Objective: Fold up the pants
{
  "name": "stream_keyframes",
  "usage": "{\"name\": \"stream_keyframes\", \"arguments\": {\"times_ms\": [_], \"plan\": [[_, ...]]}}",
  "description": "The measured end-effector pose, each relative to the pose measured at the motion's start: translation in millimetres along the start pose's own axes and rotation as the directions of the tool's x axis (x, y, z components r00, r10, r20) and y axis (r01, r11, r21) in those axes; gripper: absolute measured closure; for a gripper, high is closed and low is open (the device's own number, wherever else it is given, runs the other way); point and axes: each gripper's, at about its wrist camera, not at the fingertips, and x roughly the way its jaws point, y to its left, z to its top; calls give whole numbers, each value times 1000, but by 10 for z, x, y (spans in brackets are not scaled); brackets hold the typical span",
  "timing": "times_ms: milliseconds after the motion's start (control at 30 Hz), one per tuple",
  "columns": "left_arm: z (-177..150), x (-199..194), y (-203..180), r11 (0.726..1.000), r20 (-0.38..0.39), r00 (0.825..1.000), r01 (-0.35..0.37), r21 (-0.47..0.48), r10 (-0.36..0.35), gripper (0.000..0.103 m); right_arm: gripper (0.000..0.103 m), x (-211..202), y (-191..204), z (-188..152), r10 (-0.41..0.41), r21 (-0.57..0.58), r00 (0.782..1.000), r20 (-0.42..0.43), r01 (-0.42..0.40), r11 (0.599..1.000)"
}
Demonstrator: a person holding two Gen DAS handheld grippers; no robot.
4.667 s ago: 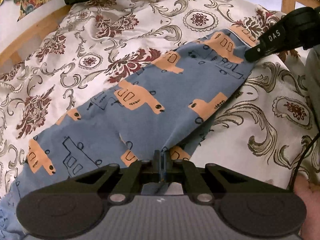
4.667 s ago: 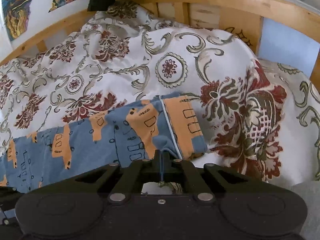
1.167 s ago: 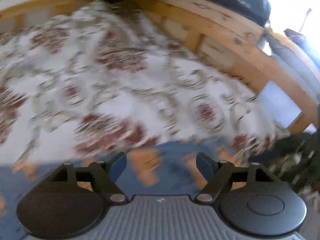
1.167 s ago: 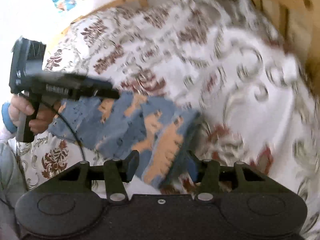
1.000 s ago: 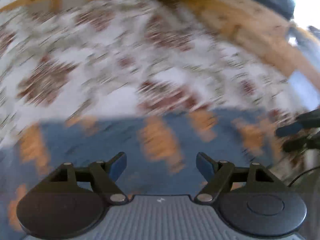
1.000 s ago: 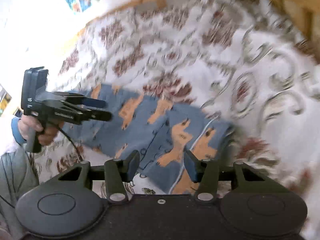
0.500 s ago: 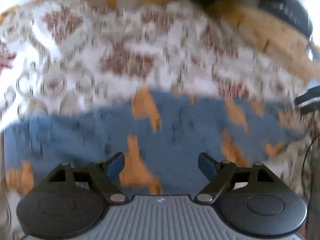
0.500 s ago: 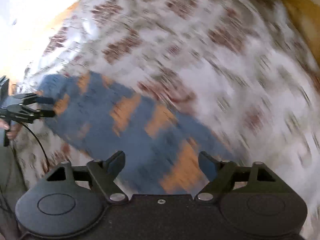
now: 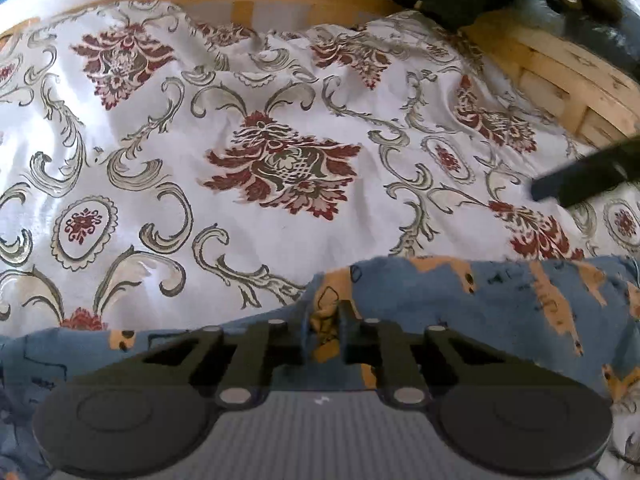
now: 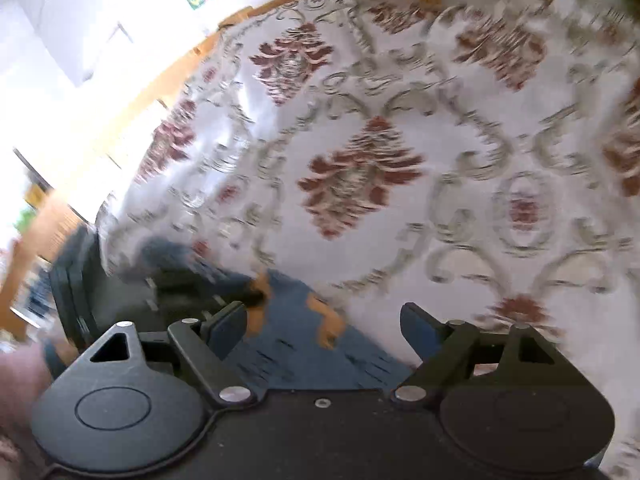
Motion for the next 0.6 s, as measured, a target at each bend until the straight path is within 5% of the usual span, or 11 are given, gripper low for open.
{"name": "stream_keyframes", "arguments": {"times_ms": [267,400,600], "plan": [[-208,-212,-208,988,50,997,-65,144,58,98,21,687,186,330,159,19,983,-92,-158,987],[-230,-134,-152,992,13,999,-42,122,40,98,21,957,248,457,244,59,959,-144,-237,970],[-262,-160,-90,994,4,1000,-24,104,23,98,35,1379,247,564,246,139,917,-314,-211,967]]}}
